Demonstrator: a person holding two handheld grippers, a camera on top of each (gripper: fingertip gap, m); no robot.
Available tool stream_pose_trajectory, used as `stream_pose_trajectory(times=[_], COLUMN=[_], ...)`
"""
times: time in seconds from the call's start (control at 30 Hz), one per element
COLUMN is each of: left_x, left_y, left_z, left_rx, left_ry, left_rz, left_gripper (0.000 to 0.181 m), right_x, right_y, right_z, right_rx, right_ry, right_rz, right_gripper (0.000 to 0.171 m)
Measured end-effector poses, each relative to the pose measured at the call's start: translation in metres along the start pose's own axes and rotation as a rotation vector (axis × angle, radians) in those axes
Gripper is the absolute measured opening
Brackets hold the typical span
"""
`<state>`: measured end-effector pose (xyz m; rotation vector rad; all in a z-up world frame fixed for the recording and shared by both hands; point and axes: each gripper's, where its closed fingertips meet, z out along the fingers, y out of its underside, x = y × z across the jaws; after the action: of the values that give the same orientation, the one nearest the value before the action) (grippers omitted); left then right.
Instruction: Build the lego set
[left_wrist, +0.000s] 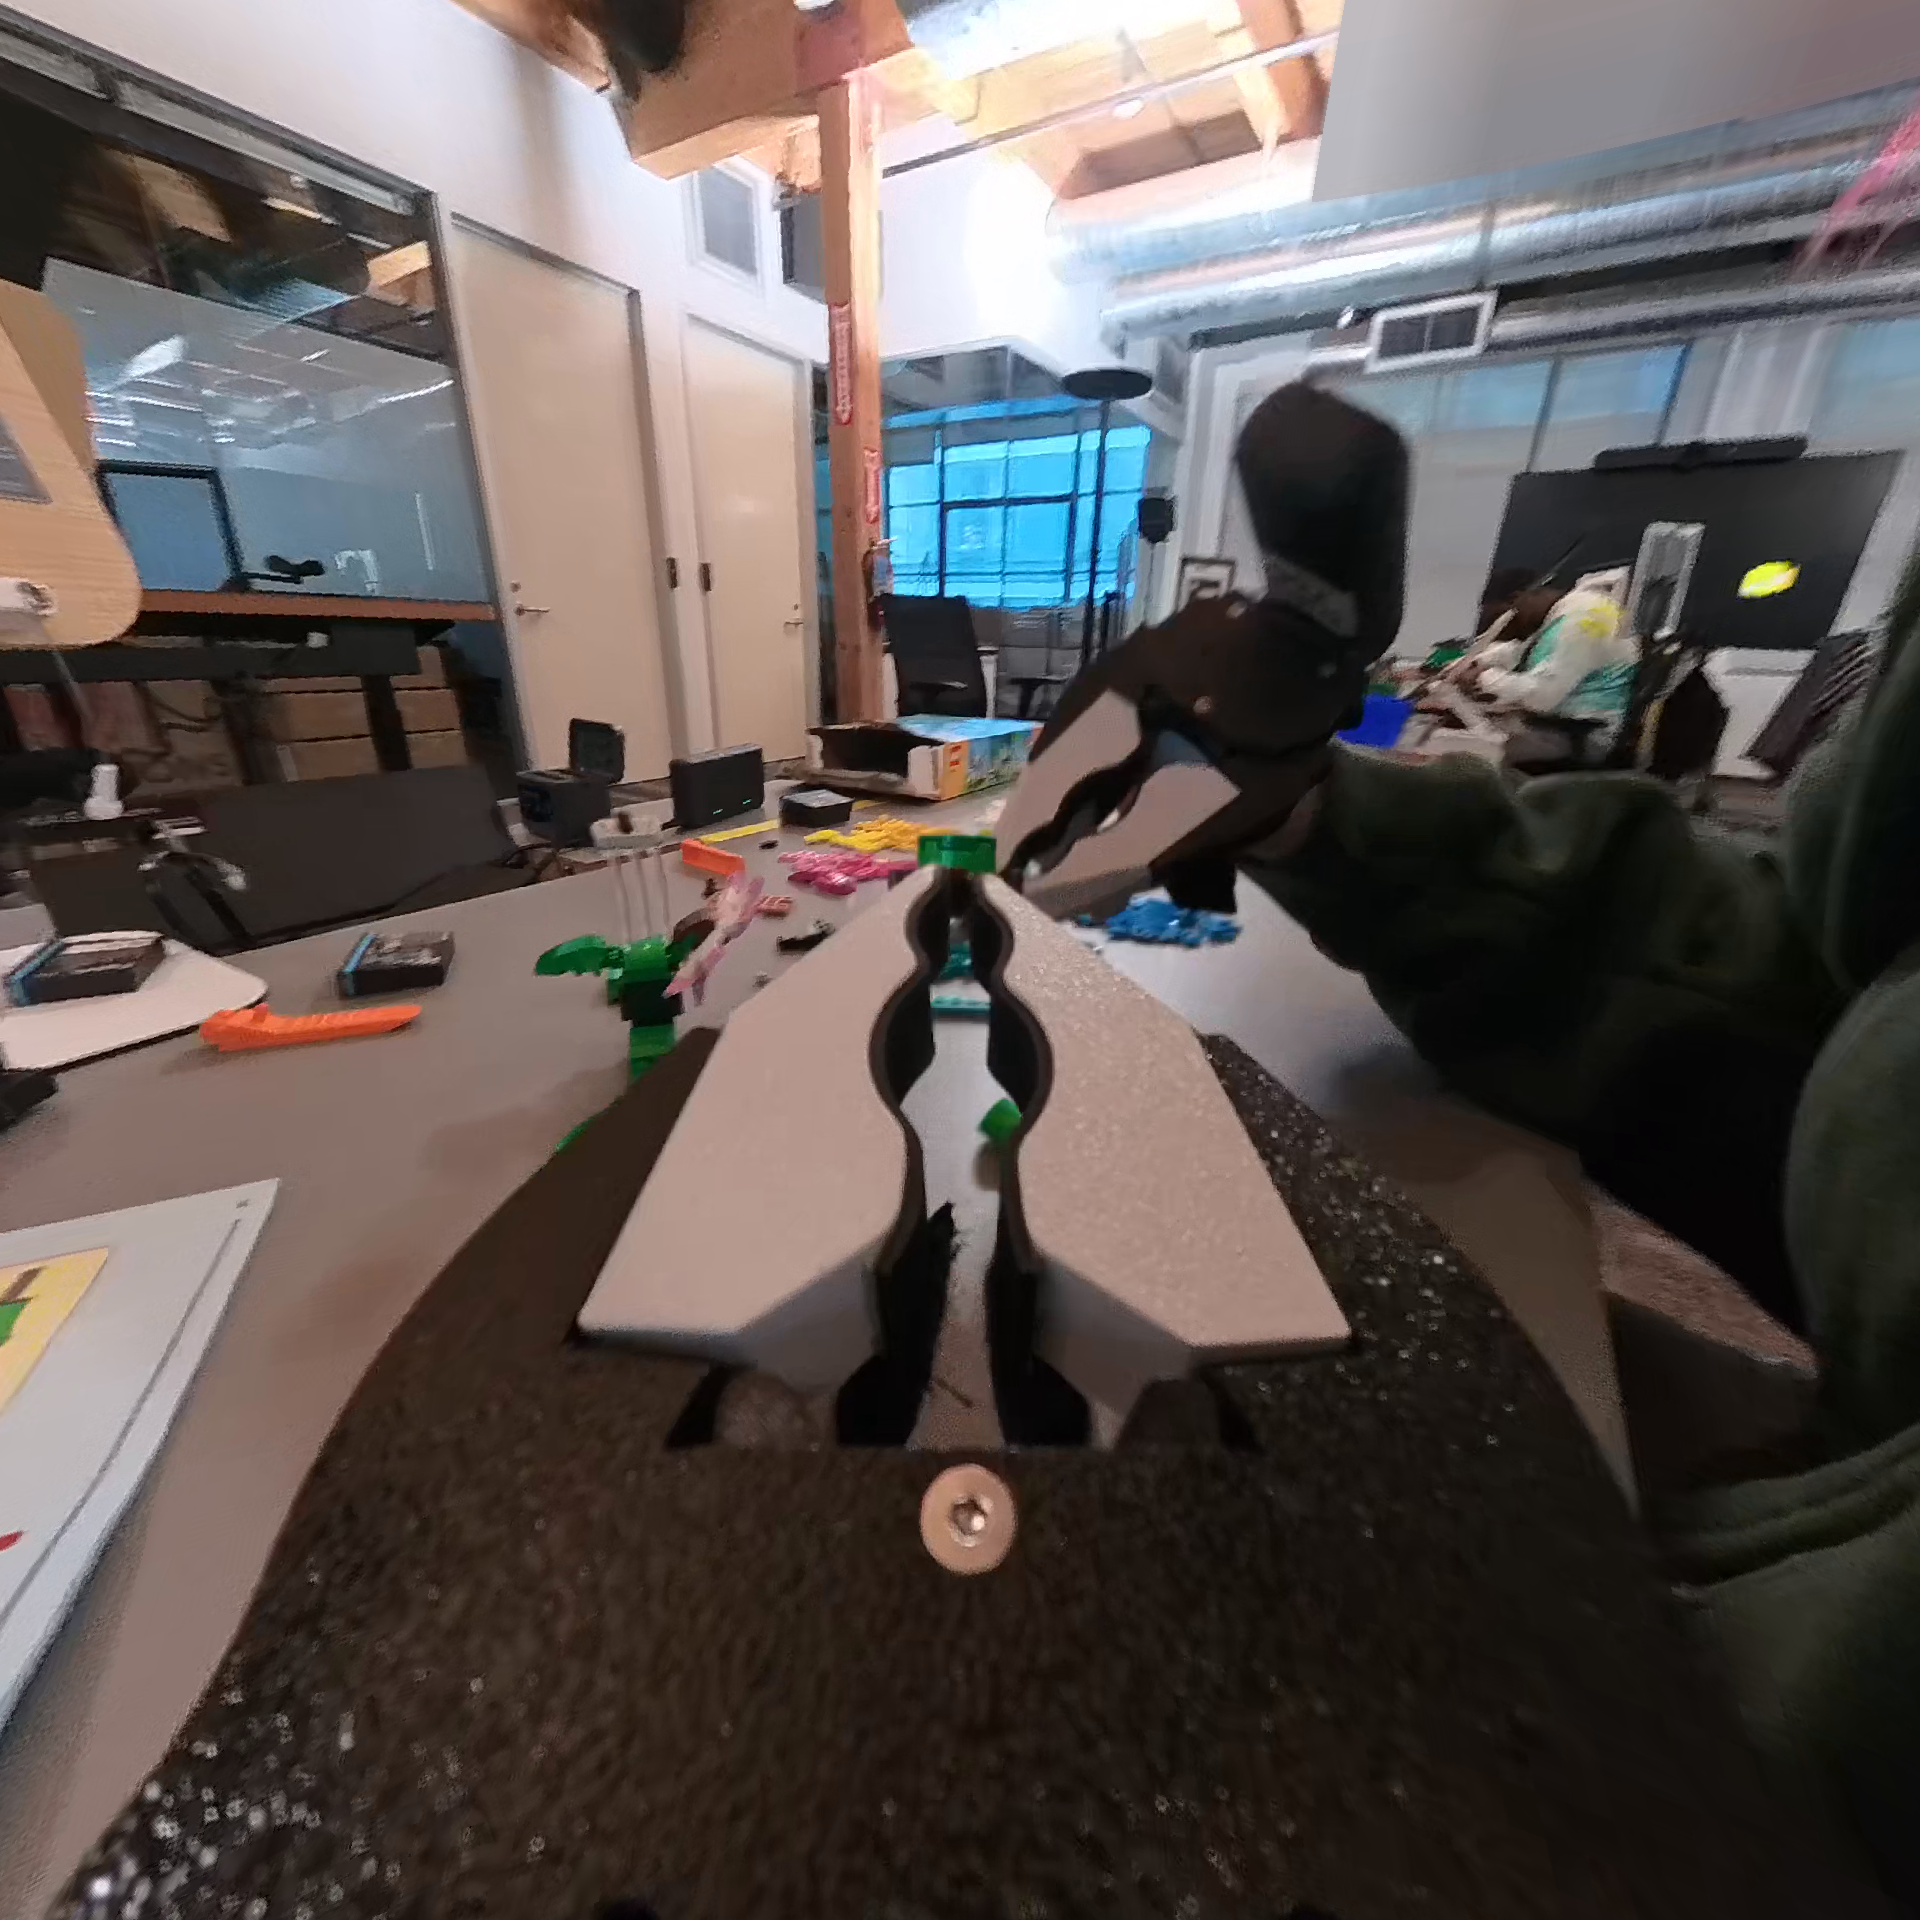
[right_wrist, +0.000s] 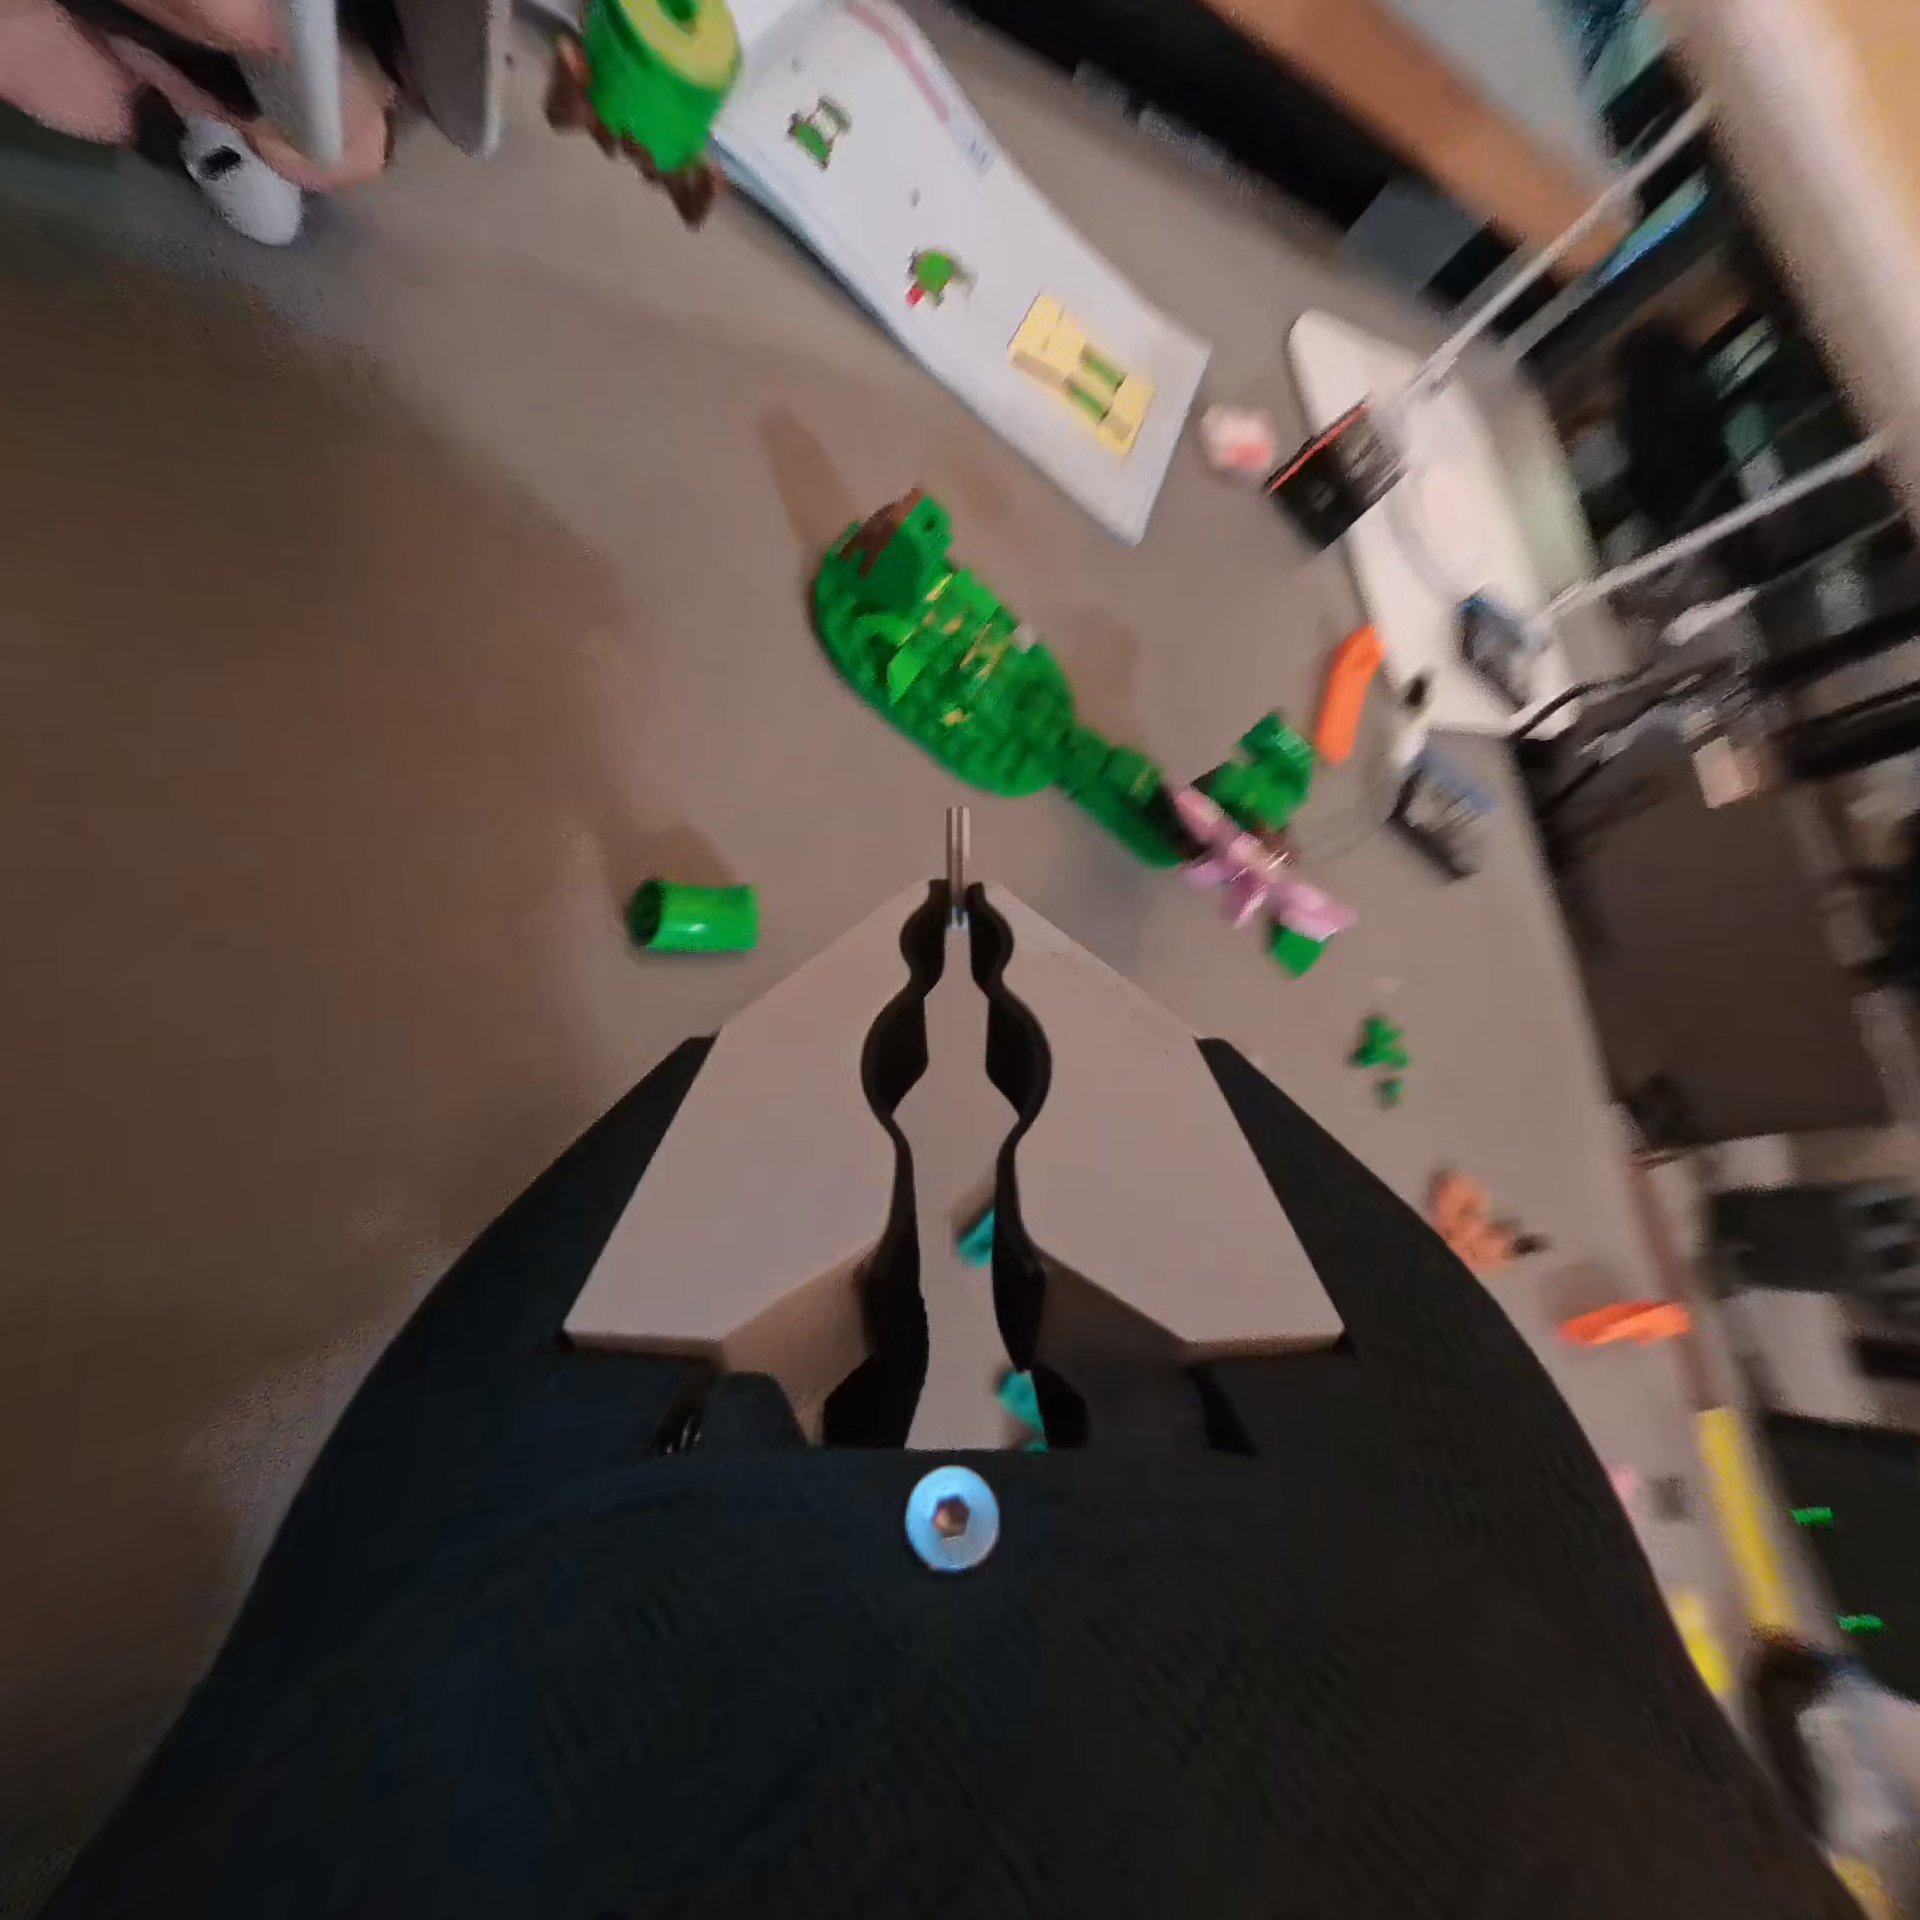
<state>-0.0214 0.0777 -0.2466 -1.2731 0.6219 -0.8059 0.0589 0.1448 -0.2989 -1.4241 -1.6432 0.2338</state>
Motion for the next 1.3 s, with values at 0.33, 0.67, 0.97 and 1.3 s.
stream_pose_trajectory(times=[0.33, 0.67, 0.97, 1.3], left_x=[-0.024, -0.026, -0.024, -0.022], left_y=[0.020, 0.016, 0.013, 0.016], left_z=[0.002, -0.001, -0.002, -0.001], left_rx=[-0.199, -0.165, -0.136, -0.151], left_ry=[-0.111, -0.111, -0.096, -0.079], left_rz=[0.293, 0.256, 0.218, 0.196], left_gripper=[0.000, 0.000, 0.000, 0.000], right_x=[0.019, -0.005, -0.010, -0.017], right_y=[-0.078, -0.102, -0.102, -0.098], right_z=[0.020, 0.020, 0.016, 0.018], right_rx=[0.161, 0.107, 0.077, 0.033], right_ry=[0.385, 0.537, 0.555, 0.484], right_rz=[-0.800, -1.486, -1.639, -1.824], right_gripper=[0.002, 0.002, 0.002, 0.002])
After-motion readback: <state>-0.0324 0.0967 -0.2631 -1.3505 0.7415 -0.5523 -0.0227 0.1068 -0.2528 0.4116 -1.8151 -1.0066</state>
